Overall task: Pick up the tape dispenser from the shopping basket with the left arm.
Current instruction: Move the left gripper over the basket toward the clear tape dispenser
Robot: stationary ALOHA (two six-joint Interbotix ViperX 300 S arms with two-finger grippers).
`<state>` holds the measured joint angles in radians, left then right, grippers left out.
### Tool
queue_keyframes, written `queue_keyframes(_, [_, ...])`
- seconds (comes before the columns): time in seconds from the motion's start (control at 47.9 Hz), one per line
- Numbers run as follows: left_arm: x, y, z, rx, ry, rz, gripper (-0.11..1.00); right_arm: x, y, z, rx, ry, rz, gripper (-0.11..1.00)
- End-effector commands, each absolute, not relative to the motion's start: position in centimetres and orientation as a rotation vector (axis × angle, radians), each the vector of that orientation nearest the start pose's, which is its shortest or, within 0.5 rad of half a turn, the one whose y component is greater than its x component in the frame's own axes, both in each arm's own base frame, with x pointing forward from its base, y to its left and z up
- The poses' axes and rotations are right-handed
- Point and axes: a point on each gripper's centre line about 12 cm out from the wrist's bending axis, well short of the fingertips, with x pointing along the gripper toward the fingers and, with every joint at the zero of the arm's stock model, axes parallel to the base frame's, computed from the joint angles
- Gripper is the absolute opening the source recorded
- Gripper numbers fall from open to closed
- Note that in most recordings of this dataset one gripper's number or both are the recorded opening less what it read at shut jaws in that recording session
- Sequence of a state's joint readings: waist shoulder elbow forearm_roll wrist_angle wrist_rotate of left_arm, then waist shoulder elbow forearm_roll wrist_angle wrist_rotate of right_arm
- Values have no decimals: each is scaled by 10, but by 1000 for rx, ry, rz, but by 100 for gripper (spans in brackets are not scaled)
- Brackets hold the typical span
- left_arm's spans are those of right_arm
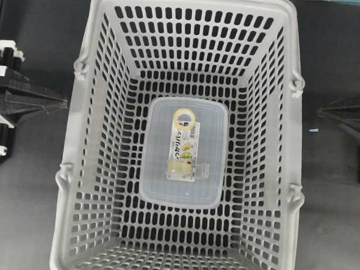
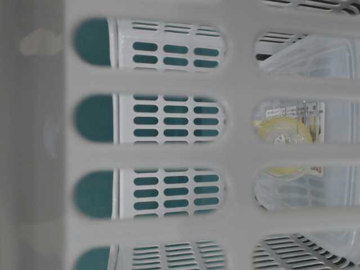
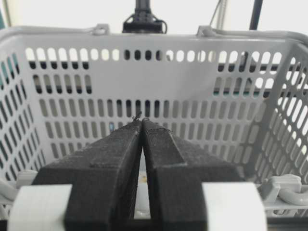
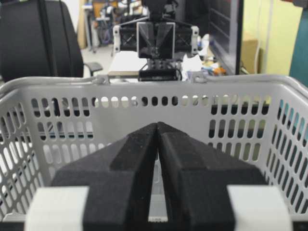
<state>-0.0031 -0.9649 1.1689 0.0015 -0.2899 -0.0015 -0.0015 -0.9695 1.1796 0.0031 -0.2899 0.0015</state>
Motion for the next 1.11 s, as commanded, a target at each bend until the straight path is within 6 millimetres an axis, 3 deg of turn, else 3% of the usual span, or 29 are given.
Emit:
queue_keyframes(0.0, [204,-3,324,23,-121,-20,6,200,-1,298,15,-94,-7,0])
queue_keyframes(0.167, [218,-4,351,-9,18,-20,0,199,-1,296,25,-69,-8,0])
queue_keyframes(0.418, [271,-11,381,-2,316,-29,0,199,-3,294,34,-51,-19,0])
queue_keyframes(0.606, [320,-14,379,9,510,-26,0,197,-3,296,34,-52,-19,3])
queue_keyframes(0.668, [334,-16,374,11,568,-27,0,196,-4,295,33,-46,-20,11])
queue_keyframes(0.919, [376,-24,355,27,776,-34,0,193,-3,292,35,-6,-18,60])
queue_keyframes(1.003, [386,-29,345,32,830,-41,0,193,-3,290,33,4,-18,67])
queue_keyframes(1.086, [396,-32,333,34,870,-45,1,193,-3,290,32,3,-18,67])
